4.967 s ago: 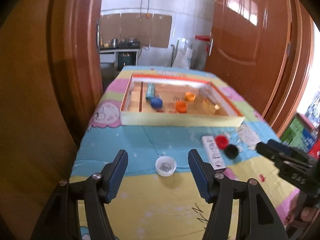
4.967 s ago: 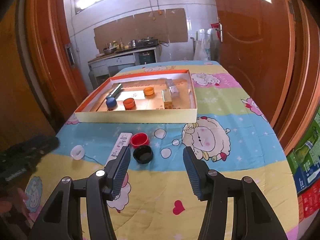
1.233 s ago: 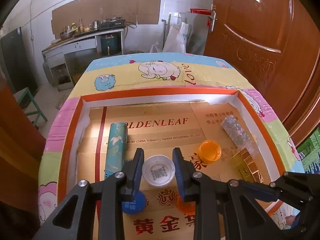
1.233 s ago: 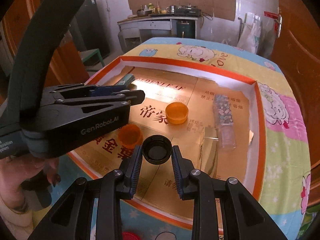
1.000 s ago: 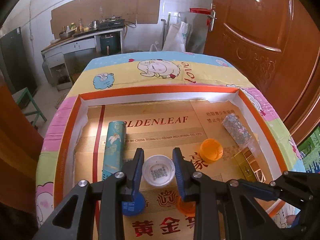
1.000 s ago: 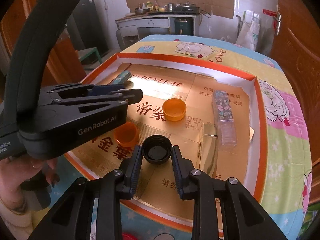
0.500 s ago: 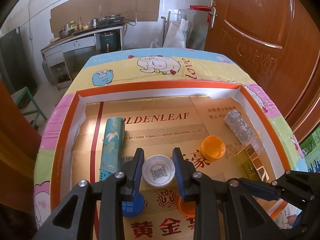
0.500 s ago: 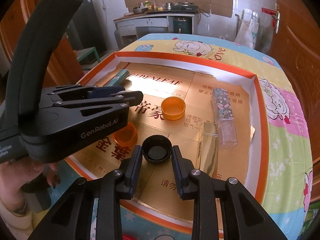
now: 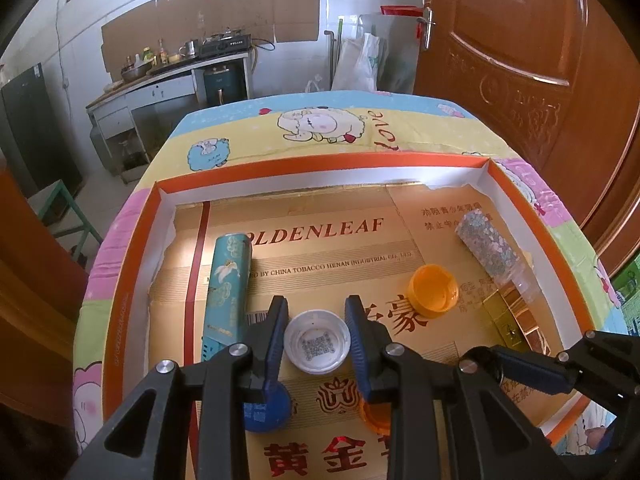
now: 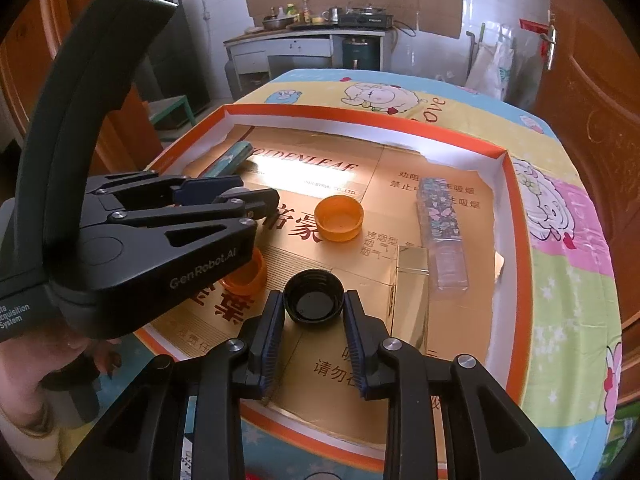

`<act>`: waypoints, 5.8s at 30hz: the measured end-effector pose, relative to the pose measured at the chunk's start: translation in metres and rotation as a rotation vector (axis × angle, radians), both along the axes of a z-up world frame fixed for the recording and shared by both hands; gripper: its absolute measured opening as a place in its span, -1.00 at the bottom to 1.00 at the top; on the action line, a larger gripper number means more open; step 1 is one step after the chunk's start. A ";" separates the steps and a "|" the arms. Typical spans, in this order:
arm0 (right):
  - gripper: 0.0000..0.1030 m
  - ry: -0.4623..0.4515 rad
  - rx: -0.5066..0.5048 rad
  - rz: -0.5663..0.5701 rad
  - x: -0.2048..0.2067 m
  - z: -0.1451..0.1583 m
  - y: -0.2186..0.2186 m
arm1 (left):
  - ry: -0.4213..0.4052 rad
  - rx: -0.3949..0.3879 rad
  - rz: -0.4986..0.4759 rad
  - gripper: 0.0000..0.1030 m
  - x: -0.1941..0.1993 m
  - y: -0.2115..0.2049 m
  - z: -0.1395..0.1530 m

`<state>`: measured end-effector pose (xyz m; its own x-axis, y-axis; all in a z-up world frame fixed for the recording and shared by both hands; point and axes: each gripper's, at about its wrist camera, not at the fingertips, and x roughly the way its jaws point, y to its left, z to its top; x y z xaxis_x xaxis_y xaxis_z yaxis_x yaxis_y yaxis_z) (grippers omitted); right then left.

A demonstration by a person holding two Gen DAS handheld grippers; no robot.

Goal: Organize rigid objects
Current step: 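Carry the white cup and black cap into the tray with both grippers, then open both grippers to release the cup and cap inside the tray, then withdraw both open grippers from the tray back over the table, then grasp the red cap with the right gripper while the left moves toward the white box, then grasp the white Hello Kitty box with the left gripper while the right holds the red cap, then carry the Hello Kitty box and red cap into the tray with both grippers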

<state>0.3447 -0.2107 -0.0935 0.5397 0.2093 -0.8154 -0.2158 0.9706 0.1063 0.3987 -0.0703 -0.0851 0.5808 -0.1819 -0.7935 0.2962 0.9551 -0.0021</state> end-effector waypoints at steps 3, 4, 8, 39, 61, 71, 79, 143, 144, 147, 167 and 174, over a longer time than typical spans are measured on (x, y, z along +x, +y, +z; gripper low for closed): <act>-0.40 0.000 -0.001 0.001 0.000 0.000 0.000 | 0.004 0.001 0.000 -0.41 0.000 -0.001 0.000; -0.39 0.000 -0.001 0.001 0.000 0.000 0.000 | 0.005 -0.001 0.001 -0.41 0.000 -0.001 0.000; -0.39 0.000 -0.001 0.001 0.000 0.000 0.000 | 0.006 -0.002 0.001 -0.40 0.001 0.000 0.000; 0.09 -0.063 0.157 -0.014 -0.015 0.023 -0.017 | -0.145 -0.161 -0.012 0.15 -0.025 0.020 0.038; 0.49 -0.142 0.346 -0.075 -0.084 0.055 -0.049 | -0.359 -0.305 -0.118 0.42 -0.168 0.066 0.094; 0.49 -0.099 -0.028 -0.038 -0.151 0.023 -0.024 | -0.350 -0.263 -0.080 0.42 -0.239 0.081 0.082; 0.49 -0.063 -0.103 0.035 -0.149 0.001 0.003 | -0.335 -0.271 -0.043 0.42 -0.248 0.089 0.074; -0.41 -0.214 0.061 -0.110 -0.146 0.048 -0.038 | -0.165 -0.114 -0.030 -0.49 -0.157 0.038 0.078; -0.41 -0.210 0.066 -0.106 -0.143 0.051 -0.040 | -0.170 -0.108 -0.030 -0.49 -0.154 0.038 0.080; -0.41 -0.204 0.055 -0.105 -0.132 0.062 -0.043 | -0.176 -0.101 -0.028 -0.49 -0.139 0.039 0.083; -0.41 -0.143 0.075 -0.092 0.016 0.093 -0.053 | -0.076 -0.126 -0.039 -0.49 -0.013 0.020 0.080; -0.41 -0.070 0.072 -0.097 0.075 0.061 -0.043 | -0.015 -0.087 -0.047 -0.49 0.023 0.007 0.049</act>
